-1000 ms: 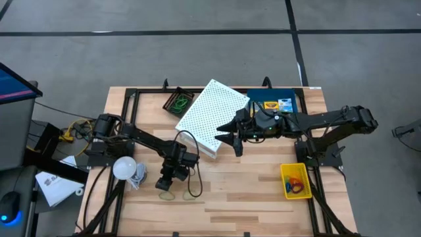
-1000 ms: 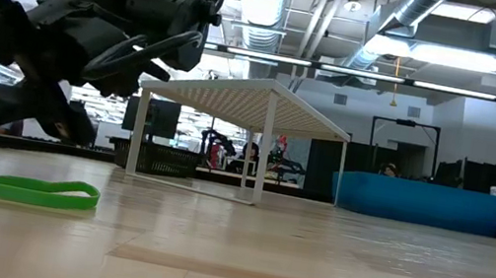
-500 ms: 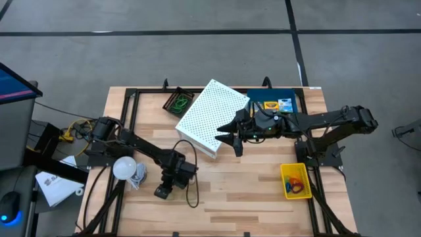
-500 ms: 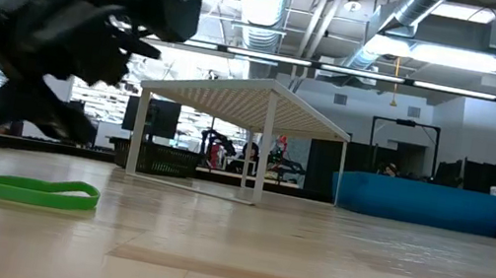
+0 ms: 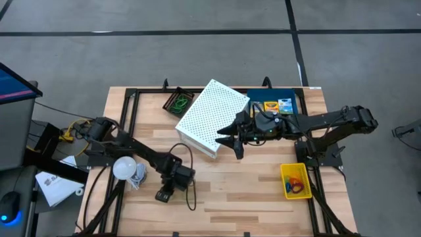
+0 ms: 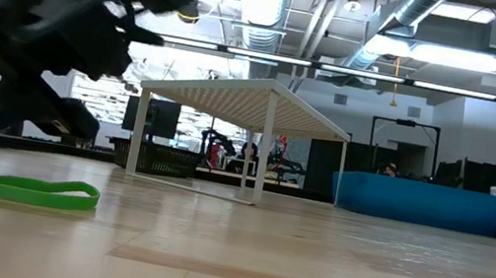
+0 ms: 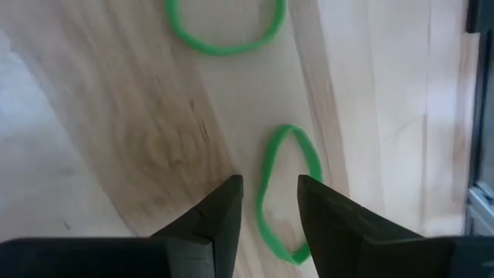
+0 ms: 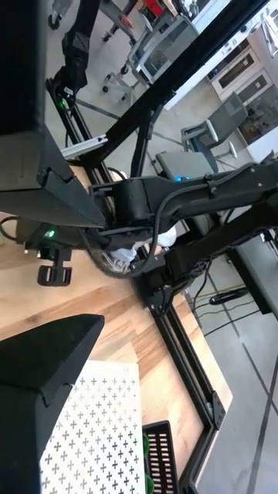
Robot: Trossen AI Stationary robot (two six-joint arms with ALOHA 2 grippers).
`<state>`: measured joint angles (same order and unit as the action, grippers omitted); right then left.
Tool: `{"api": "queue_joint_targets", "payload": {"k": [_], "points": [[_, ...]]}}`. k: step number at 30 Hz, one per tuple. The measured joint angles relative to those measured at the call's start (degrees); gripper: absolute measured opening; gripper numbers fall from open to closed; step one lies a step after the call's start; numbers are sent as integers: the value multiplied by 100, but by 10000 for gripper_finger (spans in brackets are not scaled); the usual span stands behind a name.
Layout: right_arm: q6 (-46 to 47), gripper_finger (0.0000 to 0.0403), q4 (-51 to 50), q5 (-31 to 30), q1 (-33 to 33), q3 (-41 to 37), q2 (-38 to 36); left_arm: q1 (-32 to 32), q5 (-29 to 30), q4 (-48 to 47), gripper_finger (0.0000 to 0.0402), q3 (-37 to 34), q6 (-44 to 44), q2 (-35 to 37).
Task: Pick & Place Office Desk Supplies
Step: Put the green rubber band into the black bin
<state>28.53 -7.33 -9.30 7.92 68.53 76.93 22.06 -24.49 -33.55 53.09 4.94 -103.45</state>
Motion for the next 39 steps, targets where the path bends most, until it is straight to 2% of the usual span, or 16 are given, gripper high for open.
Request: {"api": "queue_joint_targets", "payload": {"k": [6,16,23,27,31,36,39], "points": [[0,193,0,-20,-6,0,0,43,166,159,122,-100,202,6],[69,193,-87,-115,-6,0,0,522,760,538,84,-108,771,10],[90,193,-88,-125,-6,0,0,586,845,674,82,-119,1060,10],[132,193,-117,-127,-6,0,0,660,1083,833,78,-147,1323,14],[151,193,-147,-127,-6,-1,0,669,1170,1233,57,-313,1681,40],[151,193,-145,-127,-6,-2,0,665,1263,1527,10,-457,1936,54],[151,193,-143,-126,-6,0,0,656,1248,1567,6,-467,1790,78]]}}
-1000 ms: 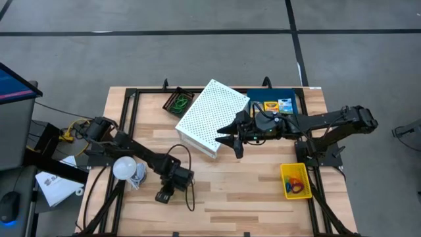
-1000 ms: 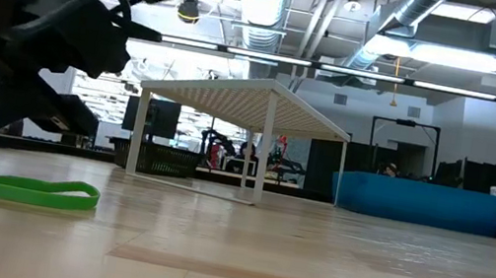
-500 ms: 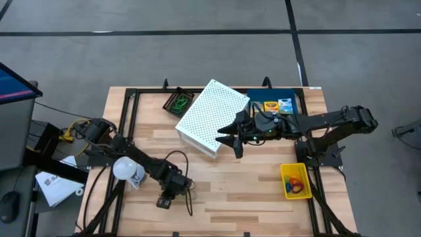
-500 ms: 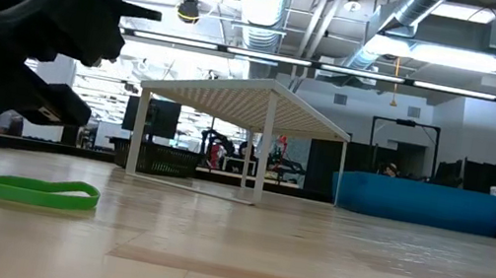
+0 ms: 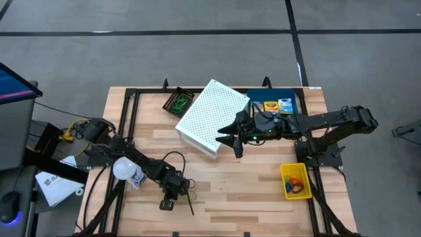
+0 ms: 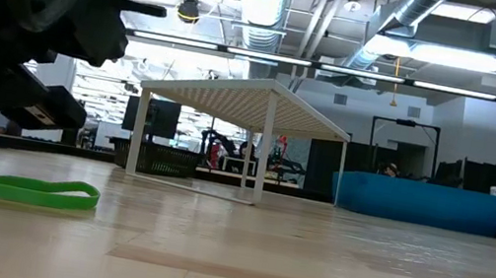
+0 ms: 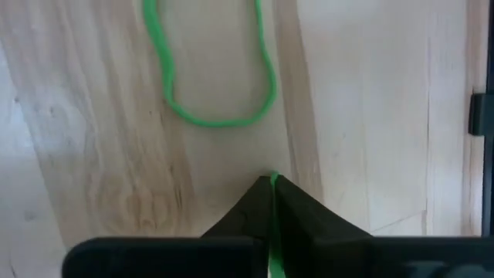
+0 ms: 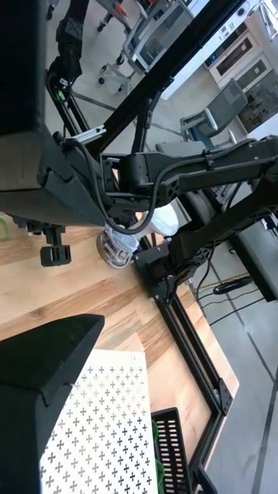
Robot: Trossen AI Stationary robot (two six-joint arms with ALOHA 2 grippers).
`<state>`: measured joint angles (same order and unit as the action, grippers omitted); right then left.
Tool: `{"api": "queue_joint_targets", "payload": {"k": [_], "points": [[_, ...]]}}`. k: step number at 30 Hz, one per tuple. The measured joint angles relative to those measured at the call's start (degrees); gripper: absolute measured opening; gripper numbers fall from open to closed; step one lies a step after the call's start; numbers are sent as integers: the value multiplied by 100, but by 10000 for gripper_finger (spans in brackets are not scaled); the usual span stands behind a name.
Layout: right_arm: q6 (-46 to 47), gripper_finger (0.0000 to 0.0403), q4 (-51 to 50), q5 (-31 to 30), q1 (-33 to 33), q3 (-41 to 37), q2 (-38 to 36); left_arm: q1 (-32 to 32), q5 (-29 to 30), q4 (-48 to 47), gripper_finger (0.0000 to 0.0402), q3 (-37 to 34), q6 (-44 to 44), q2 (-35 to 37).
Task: Pick & Place Office Desk Supplies
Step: Put the green rubber band into the black bin
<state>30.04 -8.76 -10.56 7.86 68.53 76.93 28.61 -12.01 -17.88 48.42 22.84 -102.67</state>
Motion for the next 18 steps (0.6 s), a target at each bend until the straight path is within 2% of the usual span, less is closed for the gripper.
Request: {"api": "queue_joint_targets", "payload": {"k": [7,18], "points": [[-28,193,14,2,-10,0,0,-181,13,-100,1,-114,-919,611],[-92,193,-87,2,-11,-1,0,-924,-1208,-20,1,-85,-1536,2055]]}}
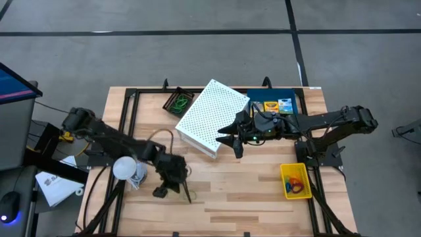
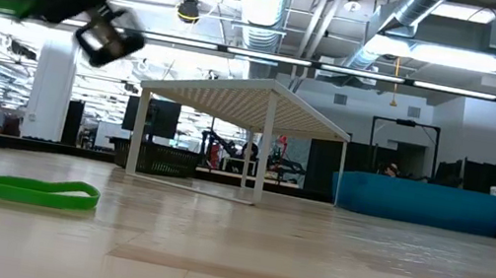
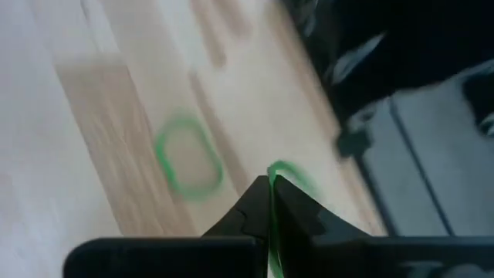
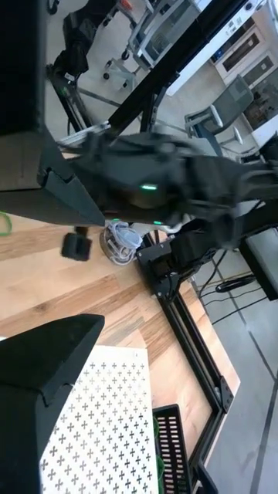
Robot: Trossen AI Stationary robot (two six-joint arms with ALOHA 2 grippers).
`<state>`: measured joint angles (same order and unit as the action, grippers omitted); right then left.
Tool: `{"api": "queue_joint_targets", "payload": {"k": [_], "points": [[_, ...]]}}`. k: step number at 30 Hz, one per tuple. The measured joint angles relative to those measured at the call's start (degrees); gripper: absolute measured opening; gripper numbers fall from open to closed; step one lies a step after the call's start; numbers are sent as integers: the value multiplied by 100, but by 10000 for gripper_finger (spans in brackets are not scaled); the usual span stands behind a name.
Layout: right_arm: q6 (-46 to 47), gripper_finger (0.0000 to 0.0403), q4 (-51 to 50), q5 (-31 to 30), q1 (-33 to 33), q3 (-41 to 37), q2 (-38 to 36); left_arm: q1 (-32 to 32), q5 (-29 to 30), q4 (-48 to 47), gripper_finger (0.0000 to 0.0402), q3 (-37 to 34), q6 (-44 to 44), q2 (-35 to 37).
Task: Pick & Place Office Desk Supplies
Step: Put the green rubber band into the black bin
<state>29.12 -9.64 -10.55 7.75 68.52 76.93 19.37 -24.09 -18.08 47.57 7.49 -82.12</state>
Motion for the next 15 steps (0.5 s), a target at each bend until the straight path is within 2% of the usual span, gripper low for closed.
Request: {"api": "queue_joint_targets", "payload": {"k": [5,10,12,15], "points": [[-17,193,-149,2,0,-1,0,-824,-227,843,1,4,240,609],[-68,193,-431,90,-2,-1,-10,-2296,-193,2038,1,20,488,955],[-125,193,-1036,333,-4,1,-76,-2933,-226,2312,1,22,492,1036],[-165,193,-2964,499,20,-23,-275,-3749,-479,2374,2,20,470,1198]]}}
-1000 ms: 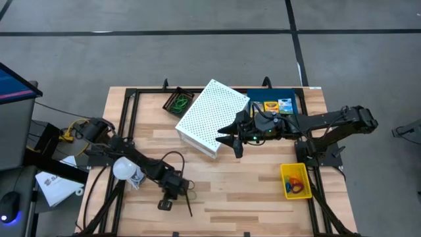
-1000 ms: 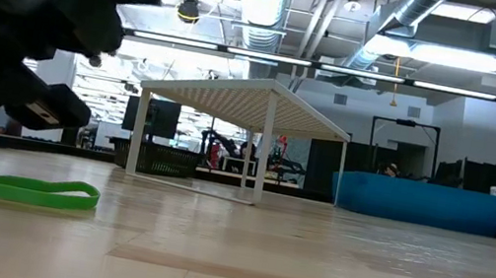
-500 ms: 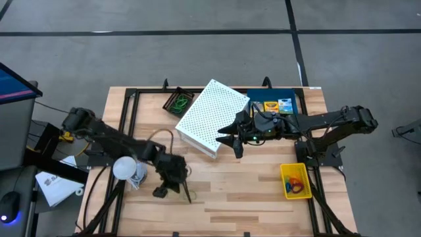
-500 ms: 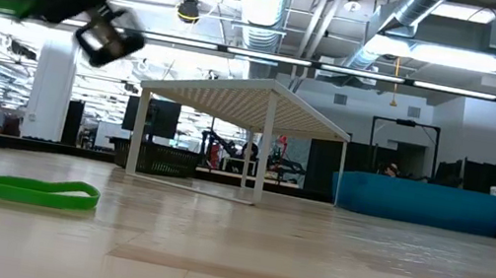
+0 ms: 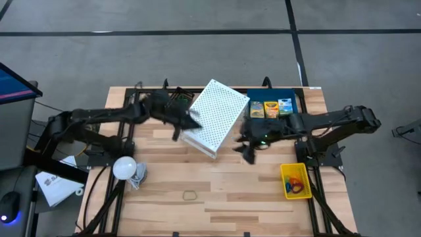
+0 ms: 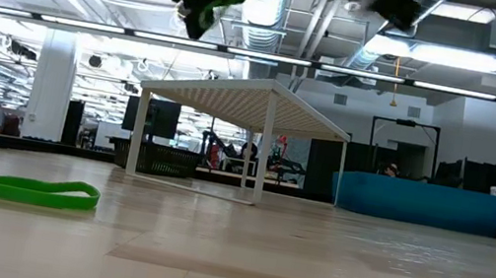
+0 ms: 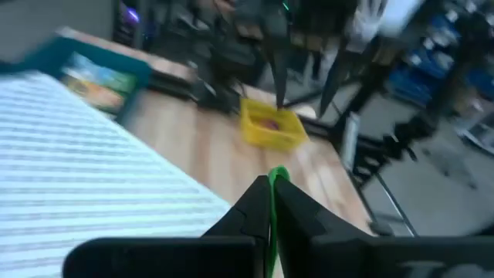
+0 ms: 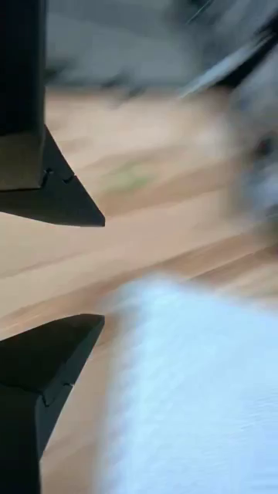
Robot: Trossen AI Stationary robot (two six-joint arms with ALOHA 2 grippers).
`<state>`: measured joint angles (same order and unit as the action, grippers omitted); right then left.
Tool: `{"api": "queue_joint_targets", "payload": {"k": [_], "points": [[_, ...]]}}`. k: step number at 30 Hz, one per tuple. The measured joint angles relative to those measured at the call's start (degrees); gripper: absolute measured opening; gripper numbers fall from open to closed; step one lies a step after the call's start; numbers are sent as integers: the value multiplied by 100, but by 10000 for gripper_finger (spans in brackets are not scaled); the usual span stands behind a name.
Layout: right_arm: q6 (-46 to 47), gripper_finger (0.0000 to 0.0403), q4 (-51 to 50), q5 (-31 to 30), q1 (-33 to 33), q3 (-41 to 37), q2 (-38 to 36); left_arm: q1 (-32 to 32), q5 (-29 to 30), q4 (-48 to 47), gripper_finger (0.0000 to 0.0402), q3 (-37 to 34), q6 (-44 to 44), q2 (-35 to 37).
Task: Pick & Place Office Desk Supplies
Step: Put the green rubber band into the black bin
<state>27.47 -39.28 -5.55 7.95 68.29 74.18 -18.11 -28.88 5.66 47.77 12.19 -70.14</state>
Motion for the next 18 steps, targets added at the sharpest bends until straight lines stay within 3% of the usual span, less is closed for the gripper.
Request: {"api": "queue_joint_targets", "payload": {"k": [3,6,9,12,18], "points": [[223,193,-1193,-27,140,-355,-457,-532,-397,-57,1,0,-21,182],[775,193,-1040,-34,380,-1086,-1418,-922,-502,-163,1,7,-82,325],[1544,193,60,-264,658,-2078,-2564,-1231,-52,-624,1,7,-285,407],[1881,193,1799,-967,939,-3114,-3677,-1455,523,-1090,1,7,-604,408],[1130,193,4338,-2328,1336,-4741,-5242,-1985,1918,-1513,1,7,-743,48]]}}
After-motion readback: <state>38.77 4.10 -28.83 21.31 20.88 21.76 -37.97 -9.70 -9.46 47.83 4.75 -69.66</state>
